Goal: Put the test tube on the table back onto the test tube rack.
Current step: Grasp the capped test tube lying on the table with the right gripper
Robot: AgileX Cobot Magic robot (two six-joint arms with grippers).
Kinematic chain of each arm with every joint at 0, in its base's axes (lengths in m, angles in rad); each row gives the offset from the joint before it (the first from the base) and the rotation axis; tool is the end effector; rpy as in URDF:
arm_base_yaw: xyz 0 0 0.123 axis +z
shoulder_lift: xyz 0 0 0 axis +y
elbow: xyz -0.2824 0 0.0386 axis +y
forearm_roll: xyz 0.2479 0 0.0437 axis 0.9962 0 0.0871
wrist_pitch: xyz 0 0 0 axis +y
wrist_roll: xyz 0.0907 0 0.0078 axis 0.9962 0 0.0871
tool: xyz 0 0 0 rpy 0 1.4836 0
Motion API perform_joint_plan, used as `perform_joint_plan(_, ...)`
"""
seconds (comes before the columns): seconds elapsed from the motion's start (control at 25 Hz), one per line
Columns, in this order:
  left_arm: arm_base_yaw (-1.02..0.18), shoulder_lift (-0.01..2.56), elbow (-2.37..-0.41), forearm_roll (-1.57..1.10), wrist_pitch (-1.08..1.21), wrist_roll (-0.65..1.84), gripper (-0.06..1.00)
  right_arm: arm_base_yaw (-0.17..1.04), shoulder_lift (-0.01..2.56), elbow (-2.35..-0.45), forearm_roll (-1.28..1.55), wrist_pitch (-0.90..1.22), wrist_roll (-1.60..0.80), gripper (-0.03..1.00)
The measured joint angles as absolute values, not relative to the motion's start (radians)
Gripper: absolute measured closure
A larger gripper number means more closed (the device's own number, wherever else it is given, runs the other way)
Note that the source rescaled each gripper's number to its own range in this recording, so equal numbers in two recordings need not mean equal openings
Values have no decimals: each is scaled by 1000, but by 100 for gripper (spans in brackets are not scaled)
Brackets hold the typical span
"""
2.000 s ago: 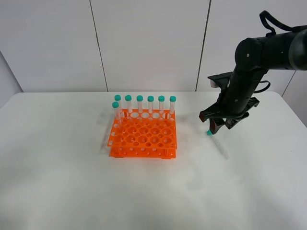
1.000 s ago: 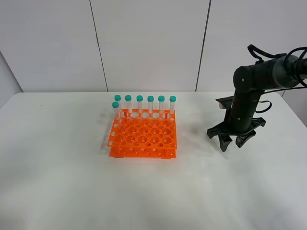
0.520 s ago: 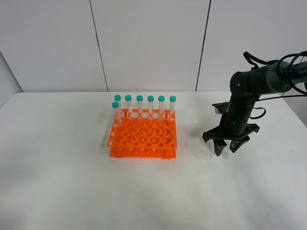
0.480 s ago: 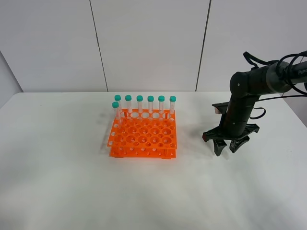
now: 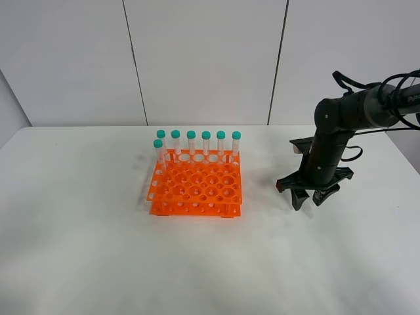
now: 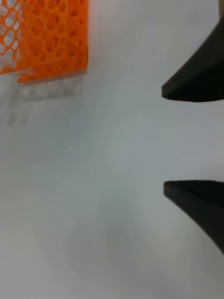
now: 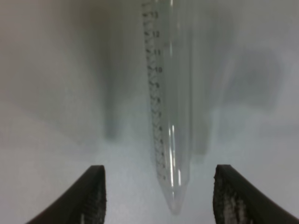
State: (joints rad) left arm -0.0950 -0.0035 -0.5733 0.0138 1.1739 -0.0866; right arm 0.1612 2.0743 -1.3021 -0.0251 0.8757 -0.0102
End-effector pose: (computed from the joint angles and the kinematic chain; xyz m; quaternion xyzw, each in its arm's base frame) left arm -0.0190 0.0030 0.2879 0.0027 0.8626 -0.0391 0.5044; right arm 0.3743 0.0591 0.1191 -0.0935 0.9956 -0.0093 0.0058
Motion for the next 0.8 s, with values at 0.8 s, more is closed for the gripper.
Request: perform_joint_plan(0.8,-95,-4,-573,14,1174,-87,34,161,2115,-1302,-27,838,-10,17)
